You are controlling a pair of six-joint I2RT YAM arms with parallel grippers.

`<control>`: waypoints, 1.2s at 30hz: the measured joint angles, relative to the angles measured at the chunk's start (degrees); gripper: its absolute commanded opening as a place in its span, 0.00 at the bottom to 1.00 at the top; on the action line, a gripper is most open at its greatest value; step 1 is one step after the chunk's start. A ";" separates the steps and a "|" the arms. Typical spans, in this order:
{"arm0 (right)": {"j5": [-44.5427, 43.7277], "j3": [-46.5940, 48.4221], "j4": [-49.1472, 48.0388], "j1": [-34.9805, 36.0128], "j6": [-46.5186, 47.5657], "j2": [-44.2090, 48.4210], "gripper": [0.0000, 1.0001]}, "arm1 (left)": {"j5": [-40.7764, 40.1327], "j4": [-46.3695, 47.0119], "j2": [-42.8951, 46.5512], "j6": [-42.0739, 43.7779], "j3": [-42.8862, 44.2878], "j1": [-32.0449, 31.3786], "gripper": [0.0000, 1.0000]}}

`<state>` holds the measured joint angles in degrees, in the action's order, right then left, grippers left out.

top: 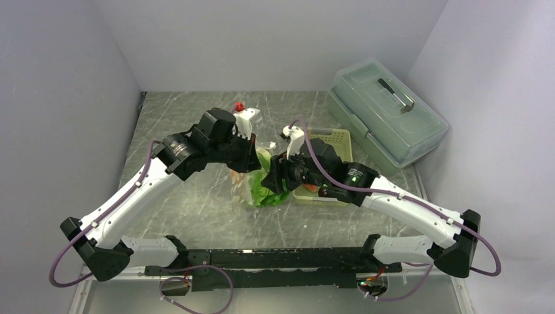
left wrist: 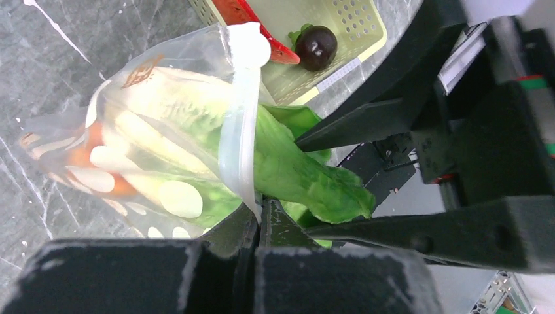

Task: Place the food in the zip-top bag and seal the zipper
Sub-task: Place the fake vegetable in the zipper food storage bag.

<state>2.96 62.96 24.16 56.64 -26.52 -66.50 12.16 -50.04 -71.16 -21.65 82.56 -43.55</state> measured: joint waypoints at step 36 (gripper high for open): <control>-14.67 9.40 8.22 -4.57 1.29 -4.66 0.41 | 4.46 1.36 0.02 1.51 -0.81 1.55 0.00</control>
<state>-11.70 72.36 32.38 52.07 -25.23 -71.16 16.62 -48.69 -71.13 -20.14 81.76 -42.00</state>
